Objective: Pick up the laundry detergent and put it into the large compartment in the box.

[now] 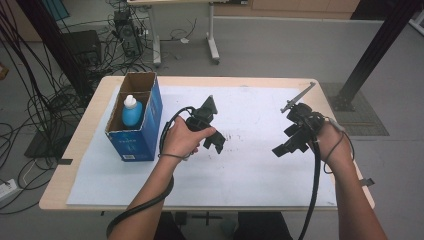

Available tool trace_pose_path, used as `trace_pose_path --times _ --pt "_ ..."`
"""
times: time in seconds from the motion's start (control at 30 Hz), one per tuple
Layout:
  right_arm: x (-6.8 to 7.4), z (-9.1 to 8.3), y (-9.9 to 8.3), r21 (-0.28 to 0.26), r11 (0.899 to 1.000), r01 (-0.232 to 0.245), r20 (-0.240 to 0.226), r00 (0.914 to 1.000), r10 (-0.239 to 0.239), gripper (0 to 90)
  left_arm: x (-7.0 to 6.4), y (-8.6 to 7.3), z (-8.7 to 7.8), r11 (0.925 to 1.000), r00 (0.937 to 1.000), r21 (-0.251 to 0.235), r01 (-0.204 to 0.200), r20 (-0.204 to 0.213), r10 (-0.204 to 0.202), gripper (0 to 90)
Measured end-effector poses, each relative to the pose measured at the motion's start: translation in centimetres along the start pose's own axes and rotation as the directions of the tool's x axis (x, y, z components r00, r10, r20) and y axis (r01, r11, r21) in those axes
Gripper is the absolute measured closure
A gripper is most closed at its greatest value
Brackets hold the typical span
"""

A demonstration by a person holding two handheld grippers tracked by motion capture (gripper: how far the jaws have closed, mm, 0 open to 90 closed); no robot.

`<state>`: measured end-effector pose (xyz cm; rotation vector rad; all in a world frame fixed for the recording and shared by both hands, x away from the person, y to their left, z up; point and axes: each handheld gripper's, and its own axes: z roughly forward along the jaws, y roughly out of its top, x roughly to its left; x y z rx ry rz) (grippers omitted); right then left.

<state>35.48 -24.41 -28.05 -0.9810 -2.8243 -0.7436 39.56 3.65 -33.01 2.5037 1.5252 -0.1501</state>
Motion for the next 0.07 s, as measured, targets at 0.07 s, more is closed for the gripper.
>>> trace_pose_path --times 0.07 --pt "0.03 -0.02 0.03 0.002 1.000 0.006 0.003 1.0000 -0.006 3.5 0.01 -0.06 0.01 1.0000 1.0000 -0.001 0.001 0.001 -0.001 8.2"
